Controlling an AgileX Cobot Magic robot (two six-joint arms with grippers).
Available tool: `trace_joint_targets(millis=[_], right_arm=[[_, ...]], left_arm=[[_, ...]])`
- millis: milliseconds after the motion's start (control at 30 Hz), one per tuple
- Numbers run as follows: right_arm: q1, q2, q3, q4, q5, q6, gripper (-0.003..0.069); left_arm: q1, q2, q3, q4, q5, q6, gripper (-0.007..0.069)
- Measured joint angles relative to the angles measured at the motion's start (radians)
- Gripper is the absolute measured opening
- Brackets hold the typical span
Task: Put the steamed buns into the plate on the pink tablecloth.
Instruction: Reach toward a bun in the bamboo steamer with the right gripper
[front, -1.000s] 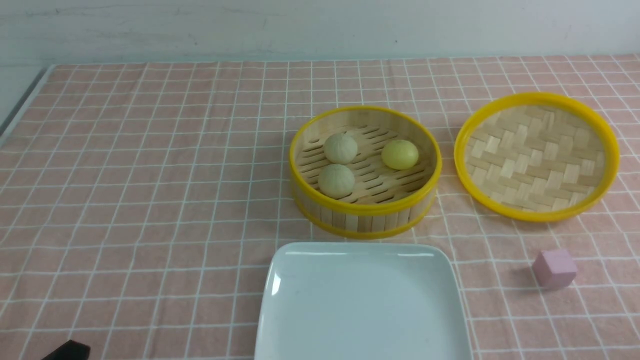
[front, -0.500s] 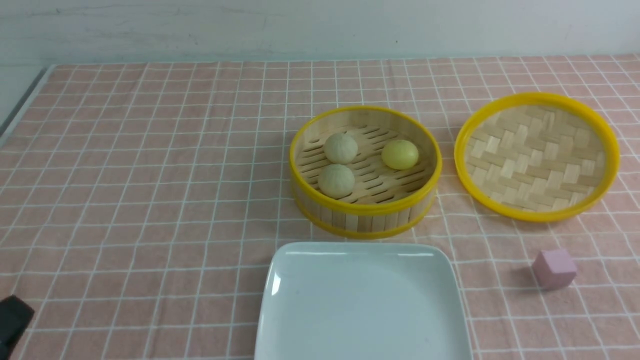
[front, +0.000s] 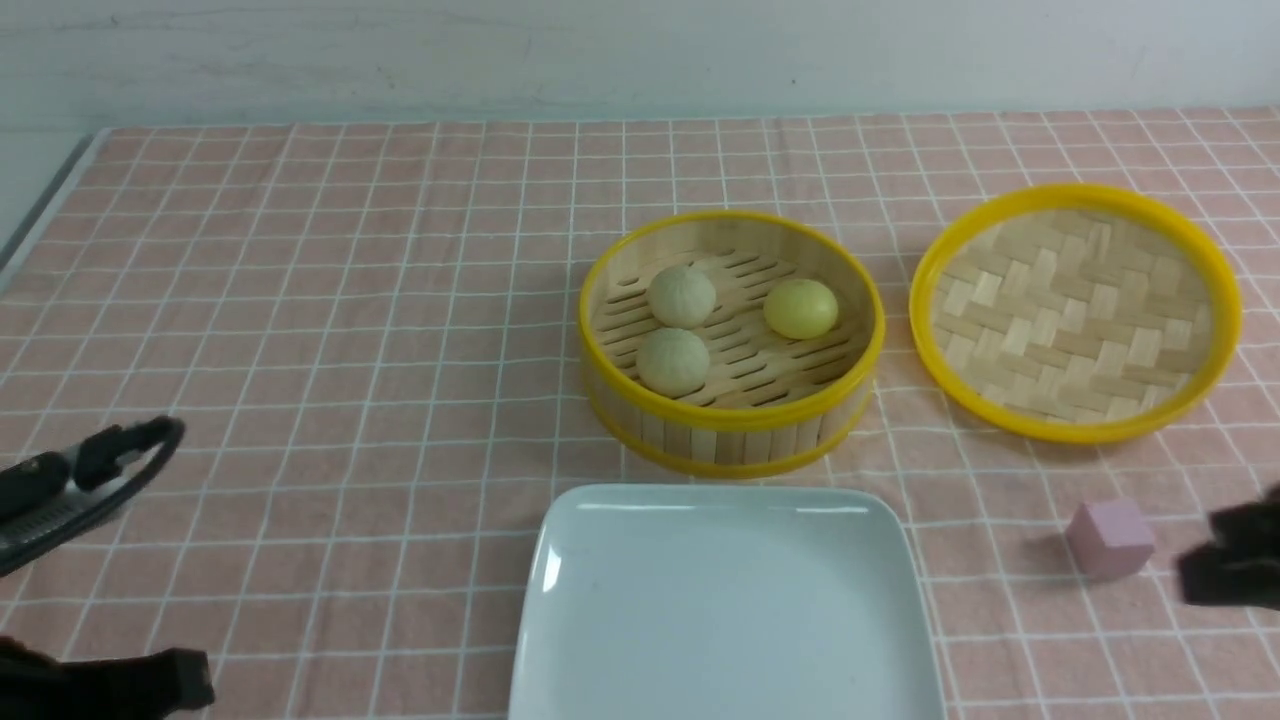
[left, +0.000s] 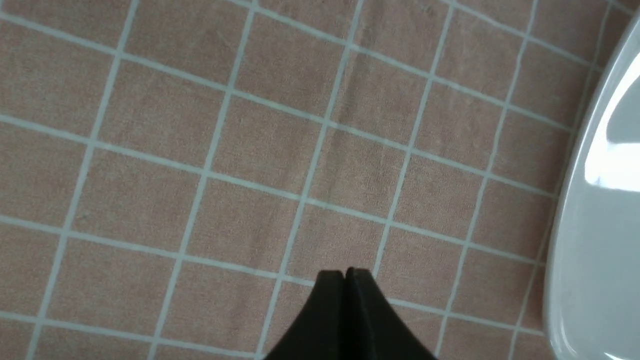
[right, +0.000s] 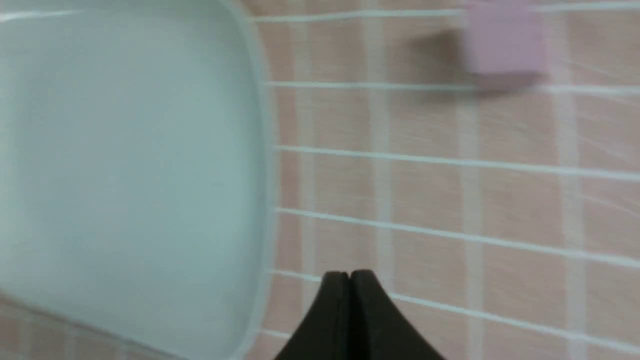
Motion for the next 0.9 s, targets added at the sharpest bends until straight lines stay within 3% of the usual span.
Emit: trace_joint_targets(millis=[100,200,633,900], right_arm=[[0.105,0.135,-0.074,0.141,-0.047,-0.169,0.0019],[0.193,0.277,-0.194,0.150,-0.099,-0.218,0.0059],[0.224,0.853,-0.824,-0.258,-0.259,-0.072,0.0347],[0.224,1.052,-0.952,-0.416,-0.336,-0.064,0.0337]], left_arm=[[0.000,0.011,0.000,-0.003,-0.030,0.004,0.0001],[0.000,0.011,0.000,-0.004,-0.050,0.004,0.0002],[0.000,0.011,0.000,-0.006,-0.080,0.004,0.0027],[0.000,0.011,0.000,-0.006,-0.080,0.004,0.0040]])
